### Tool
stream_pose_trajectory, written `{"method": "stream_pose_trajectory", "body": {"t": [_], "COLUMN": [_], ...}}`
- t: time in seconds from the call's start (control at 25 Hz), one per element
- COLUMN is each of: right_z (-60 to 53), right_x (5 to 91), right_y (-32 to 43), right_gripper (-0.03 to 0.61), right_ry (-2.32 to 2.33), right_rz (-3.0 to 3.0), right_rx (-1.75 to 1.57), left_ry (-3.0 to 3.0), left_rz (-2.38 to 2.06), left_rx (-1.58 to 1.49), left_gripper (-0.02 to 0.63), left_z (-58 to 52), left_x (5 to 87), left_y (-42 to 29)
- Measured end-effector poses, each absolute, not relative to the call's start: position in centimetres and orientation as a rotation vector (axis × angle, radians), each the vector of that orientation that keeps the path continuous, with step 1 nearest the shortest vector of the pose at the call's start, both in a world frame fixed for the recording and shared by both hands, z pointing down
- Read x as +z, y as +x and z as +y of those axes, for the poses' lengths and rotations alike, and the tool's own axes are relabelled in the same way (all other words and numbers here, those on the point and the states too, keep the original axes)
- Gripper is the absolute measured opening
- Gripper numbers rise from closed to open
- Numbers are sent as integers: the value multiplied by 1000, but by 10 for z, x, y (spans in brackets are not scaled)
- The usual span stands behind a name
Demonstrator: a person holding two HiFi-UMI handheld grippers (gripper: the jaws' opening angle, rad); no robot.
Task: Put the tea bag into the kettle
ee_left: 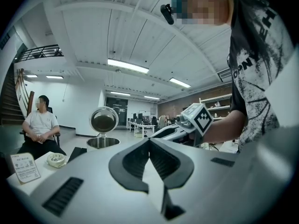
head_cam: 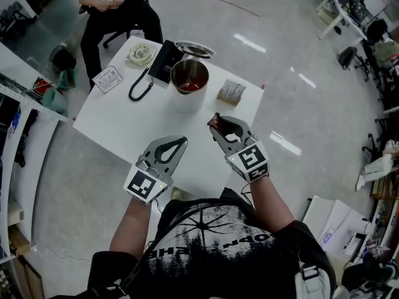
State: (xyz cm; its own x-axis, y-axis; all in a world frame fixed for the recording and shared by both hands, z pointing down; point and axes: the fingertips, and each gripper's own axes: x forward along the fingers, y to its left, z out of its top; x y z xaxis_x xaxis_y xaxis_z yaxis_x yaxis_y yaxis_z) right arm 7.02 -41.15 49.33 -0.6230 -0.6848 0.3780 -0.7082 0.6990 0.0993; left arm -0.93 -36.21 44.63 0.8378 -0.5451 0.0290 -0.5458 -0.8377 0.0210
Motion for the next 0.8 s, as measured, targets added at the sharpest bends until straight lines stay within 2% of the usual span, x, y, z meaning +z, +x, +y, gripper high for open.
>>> {"method": "stream_pose_trajectory", "body": {"t": [0.8], "right_z": [-492], "right_x": [454], "right_y": [53], "right_gripper": [129], "right_ry": [982], "right_rz": [-2594], "right_rx": [-75], "left_ry": [2907], "left_rz": [-1051], "left_rx": [35], "left_gripper": [12], "left_z": [-391], "left_x": [447], "left_y": [-10]}}
